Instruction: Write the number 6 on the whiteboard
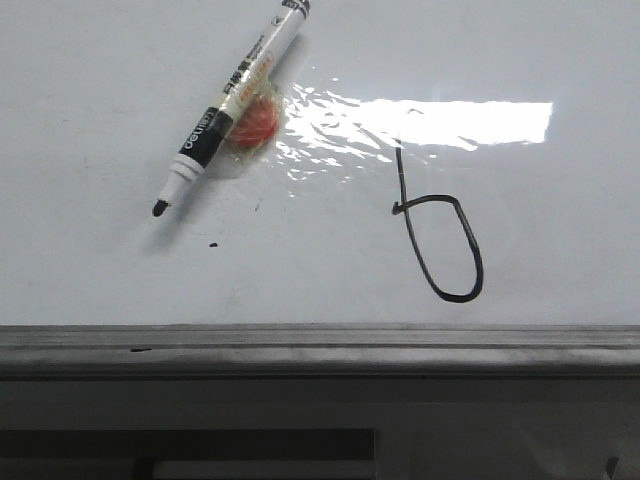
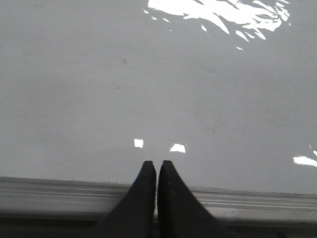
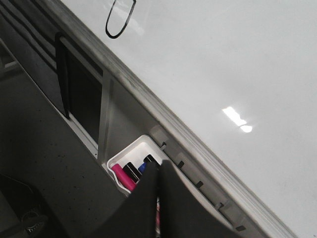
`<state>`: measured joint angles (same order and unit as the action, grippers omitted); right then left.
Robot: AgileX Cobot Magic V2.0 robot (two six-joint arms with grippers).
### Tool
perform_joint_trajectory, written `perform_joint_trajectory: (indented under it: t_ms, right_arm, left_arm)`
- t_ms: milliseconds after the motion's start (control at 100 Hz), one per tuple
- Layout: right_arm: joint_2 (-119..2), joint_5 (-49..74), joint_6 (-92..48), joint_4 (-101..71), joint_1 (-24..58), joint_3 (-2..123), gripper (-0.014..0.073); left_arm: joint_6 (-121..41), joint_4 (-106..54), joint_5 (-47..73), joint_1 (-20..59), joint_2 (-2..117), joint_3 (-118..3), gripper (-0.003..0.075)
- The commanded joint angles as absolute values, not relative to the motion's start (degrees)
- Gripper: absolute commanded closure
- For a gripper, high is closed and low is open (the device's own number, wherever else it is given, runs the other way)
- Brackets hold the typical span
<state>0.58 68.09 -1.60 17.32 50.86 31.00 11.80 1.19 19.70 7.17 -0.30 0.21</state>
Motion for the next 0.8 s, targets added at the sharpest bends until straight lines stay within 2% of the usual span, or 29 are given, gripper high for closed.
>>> perform_joint_trajectory:
  t_ms: [0,670,790]
  right_arm:
    - [-0.94,64.53,-1.45,18.55,50.79,32.18,0.0657]
    - [-0.94,64.53,-1.45,18.66,50.79,32.11,0.0657]
    - [-0.94,64.42,-1.45,20.73,48.50,32.11,0.0657]
  left_arm:
    - [12.39,1.72,17.60,7.09,-2.07,2.77,0.0739]
    - [12.39,1.72,17.60,7.09,-2.07,2.77,0.0739]
    - [12.39,1.72,17.60,7.09,-2.07,2.77,0.0739]
